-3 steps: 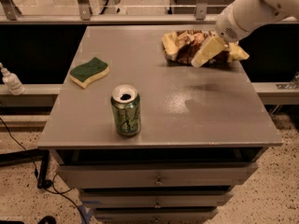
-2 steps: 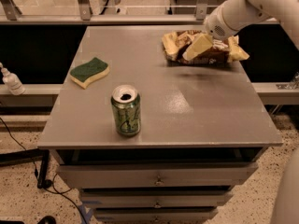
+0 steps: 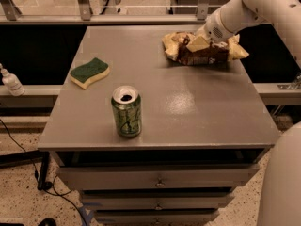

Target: Move brown chip bag near sponge

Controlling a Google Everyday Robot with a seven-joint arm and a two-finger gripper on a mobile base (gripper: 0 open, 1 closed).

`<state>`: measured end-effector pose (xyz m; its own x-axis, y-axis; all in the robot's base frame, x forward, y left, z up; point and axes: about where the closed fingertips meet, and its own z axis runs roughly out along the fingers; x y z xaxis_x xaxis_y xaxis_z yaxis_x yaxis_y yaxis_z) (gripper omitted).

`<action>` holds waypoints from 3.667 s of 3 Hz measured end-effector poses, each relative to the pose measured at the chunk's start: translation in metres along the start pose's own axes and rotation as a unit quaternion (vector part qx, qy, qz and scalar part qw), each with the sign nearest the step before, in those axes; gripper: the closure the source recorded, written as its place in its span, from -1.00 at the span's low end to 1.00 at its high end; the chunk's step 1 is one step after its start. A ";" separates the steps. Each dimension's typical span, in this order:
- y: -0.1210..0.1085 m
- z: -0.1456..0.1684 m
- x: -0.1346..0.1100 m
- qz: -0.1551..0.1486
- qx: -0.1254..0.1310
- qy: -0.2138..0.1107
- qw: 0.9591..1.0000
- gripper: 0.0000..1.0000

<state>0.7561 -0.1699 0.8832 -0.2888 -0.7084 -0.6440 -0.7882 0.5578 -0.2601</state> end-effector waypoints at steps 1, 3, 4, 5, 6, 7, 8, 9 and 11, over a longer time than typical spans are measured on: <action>0.001 -0.002 0.002 0.002 -0.004 -0.004 1.000 0.74; 0.010 -0.027 -0.068 -0.028 -0.014 -0.083 0.996 1.00; 0.022 -0.022 -0.116 -0.039 -0.020 -0.120 0.992 1.00; 0.040 -0.007 -0.166 -0.044 -0.028 -0.150 0.987 1.00; 0.064 0.004 -0.207 -0.036 -0.039 -0.185 0.981 1.00; 0.091 0.023 -0.239 -0.033 -0.056 -0.212 0.975 1.00; 0.114 0.046 -0.261 -0.034 -0.077 -0.233 0.969 0.66; 0.131 0.064 -0.272 -0.036 -0.092 -0.245 0.964 0.19; 0.153 0.090 -0.270 -0.040 -0.111 -0.243 0.963 -0.73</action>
Offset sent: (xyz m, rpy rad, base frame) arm -0.0127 0.0209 0.0668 0.1134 -0.0992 0.0887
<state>0.7622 0.1454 0.9529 0.0233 -0.4287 -0.9031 -0.9100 0.3650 -0.1967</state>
